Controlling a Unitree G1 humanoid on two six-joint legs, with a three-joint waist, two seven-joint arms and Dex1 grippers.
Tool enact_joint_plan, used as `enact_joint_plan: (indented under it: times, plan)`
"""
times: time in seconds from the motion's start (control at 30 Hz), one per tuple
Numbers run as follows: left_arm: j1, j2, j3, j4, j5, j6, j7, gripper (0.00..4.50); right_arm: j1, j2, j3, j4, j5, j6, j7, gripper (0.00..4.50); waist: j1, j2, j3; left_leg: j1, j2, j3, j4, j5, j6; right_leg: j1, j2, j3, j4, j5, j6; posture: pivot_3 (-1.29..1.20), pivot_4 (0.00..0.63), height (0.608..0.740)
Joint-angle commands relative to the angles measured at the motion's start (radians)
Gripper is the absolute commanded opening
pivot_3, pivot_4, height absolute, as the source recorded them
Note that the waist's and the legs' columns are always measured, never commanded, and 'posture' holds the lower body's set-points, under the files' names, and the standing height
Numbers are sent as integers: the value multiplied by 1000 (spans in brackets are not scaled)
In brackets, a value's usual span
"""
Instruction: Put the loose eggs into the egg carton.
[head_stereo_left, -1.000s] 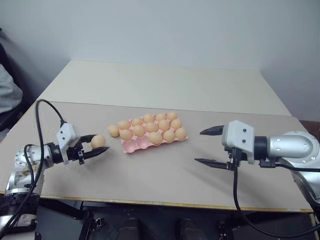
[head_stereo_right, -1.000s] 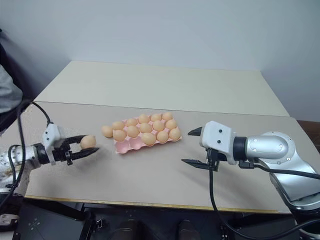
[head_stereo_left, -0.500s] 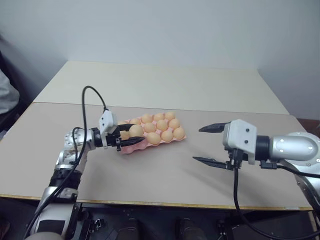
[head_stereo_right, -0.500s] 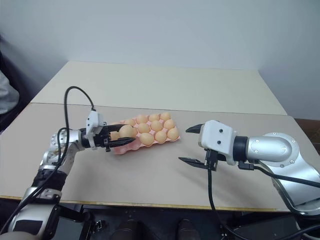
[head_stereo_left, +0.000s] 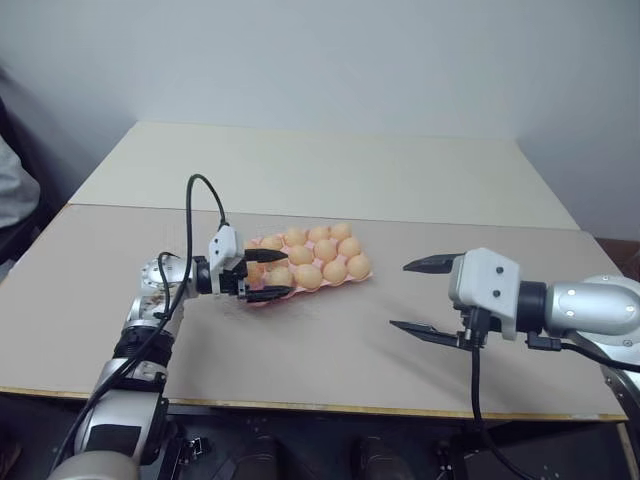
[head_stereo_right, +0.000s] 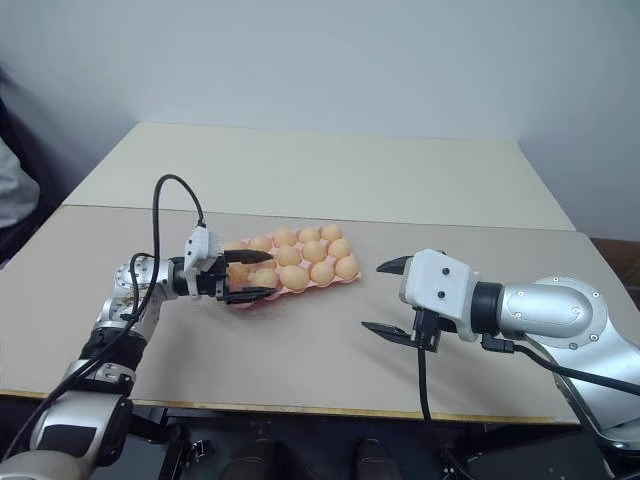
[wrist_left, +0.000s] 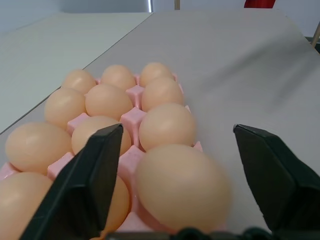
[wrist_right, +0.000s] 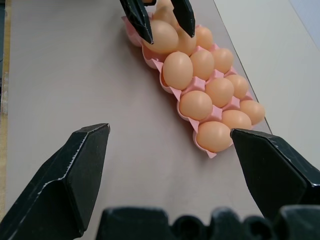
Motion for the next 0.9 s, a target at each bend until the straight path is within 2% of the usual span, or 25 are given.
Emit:
enact_joint_plan:
  times: [0.03,0.27,0.37,0.5,0.63,0.77,0.9]
  plan:
    - [-3,7,24,-31,-7,-35,9,4480,-8,-10,-37,-9,5,-17,-5,4500,0,0,0,0,0,0,0,0,0,0,0,0,0,0,0,0,150,740]
    - [64,51,80,-148,-44,-6,39,4480,-32,-7,-13,21,-4,-41,10,4500,-2,0,0,0,0,0,0,0,0,0,0,0,0,0,0,0,150,740]
    - [132,111,133,-245,-72,31,67,4480,-48,-5,-3,34,2,-51,24,4500,-5,0,0,0,1,-1,0,0,0,0,0,0,1,0,0,0,150,740]
    - [263,204,228,-393,-122,93,108,4480,-53,-8,-7,49,15,-65,48,4500,-12,0,0,0,1,0,0,0,0,0,0,0,0,0,0,0,150,740]
    - [487,299,392,-565,-156,169,183,4480,-63,0,21,76,-1,-87,66,4500,-20,0,0,1,2,0,0,0,0,0,-1,0,0,-1,-2,0,150,740]
    - [650,343,520,-648,-183,211,224,4480,-80,7,43,100,-5,-107,78,4500,-18,0,0,1,2,0,0,0,-1,-1,-1,0,0,-4,-6,0,150,740]
    - [731,358,585,-678,-199,230,240,4480,-99,11,62,127,-8,-127,97,4500,-12,0,0,1,3,1,0,-2,-3,-1,-2,-1,0,-4,-6,0,150,740]
